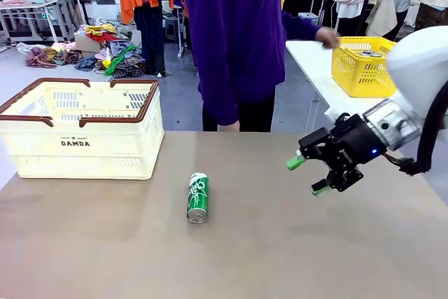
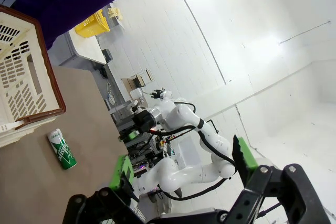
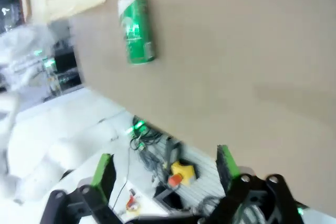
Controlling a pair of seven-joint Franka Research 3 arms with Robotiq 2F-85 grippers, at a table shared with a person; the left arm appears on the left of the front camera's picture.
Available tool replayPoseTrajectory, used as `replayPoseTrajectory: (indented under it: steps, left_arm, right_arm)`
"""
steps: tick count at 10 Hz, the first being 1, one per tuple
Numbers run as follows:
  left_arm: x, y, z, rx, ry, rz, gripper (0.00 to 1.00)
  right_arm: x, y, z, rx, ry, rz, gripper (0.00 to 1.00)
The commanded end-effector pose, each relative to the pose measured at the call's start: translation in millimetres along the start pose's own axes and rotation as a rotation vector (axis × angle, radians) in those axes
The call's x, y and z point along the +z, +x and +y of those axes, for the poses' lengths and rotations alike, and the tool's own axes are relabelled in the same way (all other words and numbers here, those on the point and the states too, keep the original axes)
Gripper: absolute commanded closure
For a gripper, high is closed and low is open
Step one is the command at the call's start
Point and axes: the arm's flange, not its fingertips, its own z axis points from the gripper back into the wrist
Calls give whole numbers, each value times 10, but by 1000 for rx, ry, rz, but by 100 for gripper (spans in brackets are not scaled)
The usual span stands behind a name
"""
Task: Place the drinks into the Shopping basket.
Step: Pick up one drink and place it into the Shopping basket.
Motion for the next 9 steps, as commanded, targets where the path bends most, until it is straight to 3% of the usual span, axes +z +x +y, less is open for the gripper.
replayPoseTrajectory:
  steps: [1,2,3,5,7,8,9]
  left_arm:
    - [7,-10,-12,-15,-11,12,0]
    - [7,-10,-12,-15,-11,12,0]
    - [7,-10,-12,-15,-11,12,0]
    - [7,-10,-12,-15,-11,12,0]
    - [7,-10,-12,-15,-11,12,0]
    - [7,-10,-12,-15,-11,12,0]
    - [7,-10,-12,-15,-11,12,0]
  right_arm:
    - [953,-25,-261,-16,377,70,0]
    - [1531,-257,-475,-34,532,-2,0]
    - [1947,-517,-681,-41,599,-74,0]
    - [2549,-929,-1214,-108,770,-223,0]
    - [2641,-1138,-1582,-108,820,-291,0]
    - [2546,-1112,-1629,-75,796,-294,0]
    - [2746,-1318,-1548,-139,815,-286,0]
